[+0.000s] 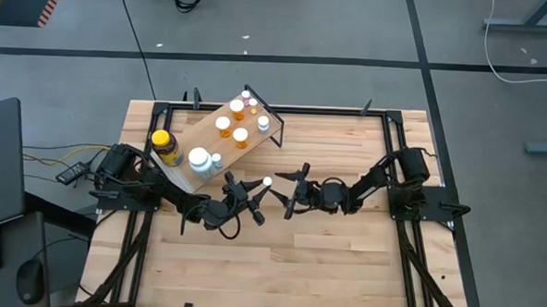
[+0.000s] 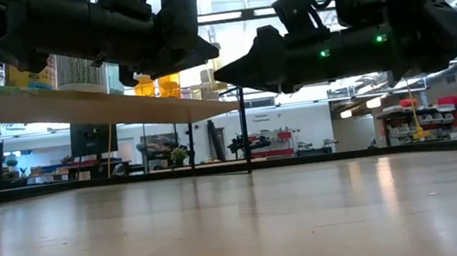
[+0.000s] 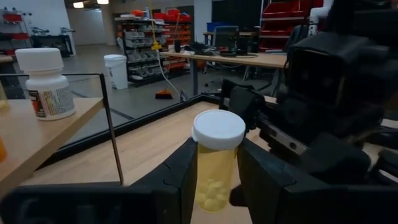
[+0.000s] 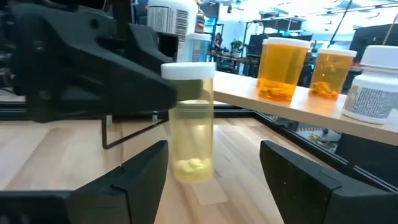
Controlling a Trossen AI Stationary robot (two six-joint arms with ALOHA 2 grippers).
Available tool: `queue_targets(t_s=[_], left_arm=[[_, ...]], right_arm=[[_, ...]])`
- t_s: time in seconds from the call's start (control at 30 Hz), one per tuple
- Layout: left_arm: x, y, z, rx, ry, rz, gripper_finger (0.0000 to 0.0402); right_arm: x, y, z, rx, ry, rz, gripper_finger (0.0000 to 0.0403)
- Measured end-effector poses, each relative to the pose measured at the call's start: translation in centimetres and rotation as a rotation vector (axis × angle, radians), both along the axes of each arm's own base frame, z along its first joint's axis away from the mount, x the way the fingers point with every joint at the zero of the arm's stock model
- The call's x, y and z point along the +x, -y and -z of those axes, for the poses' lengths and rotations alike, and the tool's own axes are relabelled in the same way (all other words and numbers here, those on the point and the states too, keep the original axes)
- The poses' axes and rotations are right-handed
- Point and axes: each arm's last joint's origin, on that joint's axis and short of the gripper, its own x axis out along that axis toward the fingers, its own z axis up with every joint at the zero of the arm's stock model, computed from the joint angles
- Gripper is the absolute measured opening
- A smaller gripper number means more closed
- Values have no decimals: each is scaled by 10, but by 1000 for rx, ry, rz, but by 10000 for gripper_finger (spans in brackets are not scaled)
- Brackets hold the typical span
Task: Pick and place medicine bottles onto shelf by color
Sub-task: Put the small yellow pill bottle on the shelf
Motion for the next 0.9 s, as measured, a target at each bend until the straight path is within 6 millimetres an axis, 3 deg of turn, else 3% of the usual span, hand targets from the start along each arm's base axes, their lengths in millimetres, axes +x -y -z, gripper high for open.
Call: queue_targets(t_s=[0.4,0.9], left_arm=[[0,0,0,0,0,3,114],[0,0,1,5,-10,2,116]], right_arm=[[14,0,-5,18,-10,-34,256],[18,0,-4,7,-47,-27,193]])
